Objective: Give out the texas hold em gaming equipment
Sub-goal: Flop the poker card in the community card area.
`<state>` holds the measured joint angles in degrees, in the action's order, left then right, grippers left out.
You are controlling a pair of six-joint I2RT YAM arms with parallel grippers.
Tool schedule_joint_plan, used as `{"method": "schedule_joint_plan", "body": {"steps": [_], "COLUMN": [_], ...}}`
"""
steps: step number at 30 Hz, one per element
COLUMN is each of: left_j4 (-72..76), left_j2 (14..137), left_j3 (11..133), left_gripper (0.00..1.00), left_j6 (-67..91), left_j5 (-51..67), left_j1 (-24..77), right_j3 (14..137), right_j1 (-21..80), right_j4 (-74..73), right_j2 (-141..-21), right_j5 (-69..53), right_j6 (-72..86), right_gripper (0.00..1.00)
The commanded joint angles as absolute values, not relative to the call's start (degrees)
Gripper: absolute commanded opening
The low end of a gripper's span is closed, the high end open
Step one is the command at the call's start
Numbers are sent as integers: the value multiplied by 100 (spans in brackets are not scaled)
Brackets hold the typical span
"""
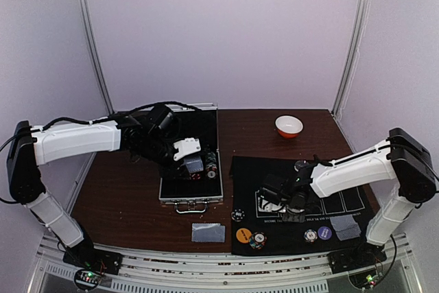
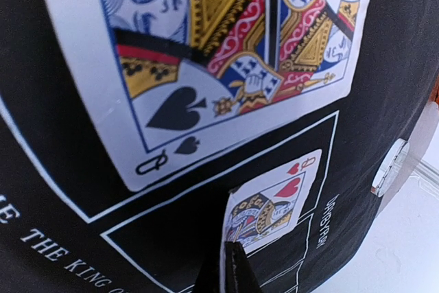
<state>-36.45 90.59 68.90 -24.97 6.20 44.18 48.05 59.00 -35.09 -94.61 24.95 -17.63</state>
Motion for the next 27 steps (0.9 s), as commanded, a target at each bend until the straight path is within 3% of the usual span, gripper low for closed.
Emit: {"method": "schedule_joint_plan", "body": {"steps": [1,23,27], "left_j4": [-3445,-3445,-3445], "left_j2": [9038,9002,8981], "left_j3": [6899,6873,6851], "left_gripper": [49,49,49], "left_j6": [-2520,-2497,-2505], "left_j5": [677,650,639], "left_j1": [4361,4352,4351], "right_j3": [4629,4519,4482], "right_j1": [5993,6036,6031], "right_j4": [-3618,-3238,-3291], "right_j2": [-9274,-9349,-9342], "right_j5": [2132,2523,2513], "right_j6": [-1946,-2431,-2435], "right_gripper": [0,0,10]}}
